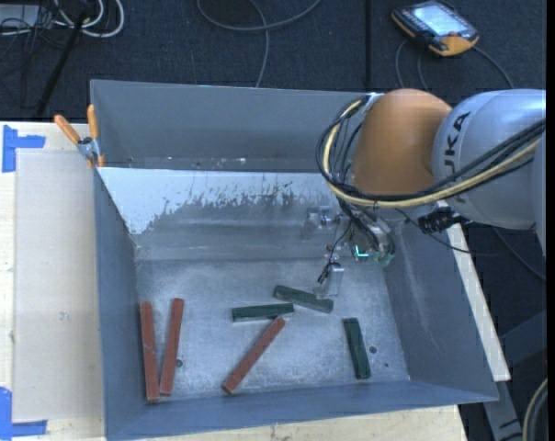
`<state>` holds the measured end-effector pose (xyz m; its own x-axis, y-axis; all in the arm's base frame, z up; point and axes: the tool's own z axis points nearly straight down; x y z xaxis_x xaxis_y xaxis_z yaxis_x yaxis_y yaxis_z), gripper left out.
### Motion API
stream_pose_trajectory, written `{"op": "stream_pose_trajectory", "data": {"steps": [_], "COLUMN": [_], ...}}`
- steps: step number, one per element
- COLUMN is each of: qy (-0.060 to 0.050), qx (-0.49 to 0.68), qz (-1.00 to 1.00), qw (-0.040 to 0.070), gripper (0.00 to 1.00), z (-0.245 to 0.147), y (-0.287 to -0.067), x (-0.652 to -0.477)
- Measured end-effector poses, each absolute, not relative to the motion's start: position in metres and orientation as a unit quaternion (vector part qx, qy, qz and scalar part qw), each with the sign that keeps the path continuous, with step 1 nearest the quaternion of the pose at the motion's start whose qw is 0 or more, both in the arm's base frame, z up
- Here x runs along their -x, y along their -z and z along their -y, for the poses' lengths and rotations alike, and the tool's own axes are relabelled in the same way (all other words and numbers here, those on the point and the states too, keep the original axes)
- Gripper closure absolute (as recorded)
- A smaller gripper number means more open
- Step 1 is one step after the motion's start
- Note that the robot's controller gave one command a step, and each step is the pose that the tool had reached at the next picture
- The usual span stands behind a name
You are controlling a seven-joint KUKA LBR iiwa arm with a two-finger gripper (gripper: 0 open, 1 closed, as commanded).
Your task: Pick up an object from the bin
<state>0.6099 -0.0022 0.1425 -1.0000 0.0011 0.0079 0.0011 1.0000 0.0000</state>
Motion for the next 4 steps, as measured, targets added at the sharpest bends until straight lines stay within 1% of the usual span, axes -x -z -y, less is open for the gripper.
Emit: {"op": "stream_pose_trajectory", "data": {"steps": [1, 2, 3, 4], "qy": [0.0, 0.0, 0.0, 0.0], "qx": [0.001, 0.035, 0.027, -0.067], "qz": [1.0, 0.999, 1.0, 0.998], "qw": [0.0, -0.005, 0.002, 0.0], "gripper": [0.0, 0.0, 0.0, 0.0], "z": [0.002, -0.011, -0.041, -0.061], "y": [-0.147, -0.124, -0.086, -0.079], "x": [-0.612, -0.605, -0.595, -0.592]}}
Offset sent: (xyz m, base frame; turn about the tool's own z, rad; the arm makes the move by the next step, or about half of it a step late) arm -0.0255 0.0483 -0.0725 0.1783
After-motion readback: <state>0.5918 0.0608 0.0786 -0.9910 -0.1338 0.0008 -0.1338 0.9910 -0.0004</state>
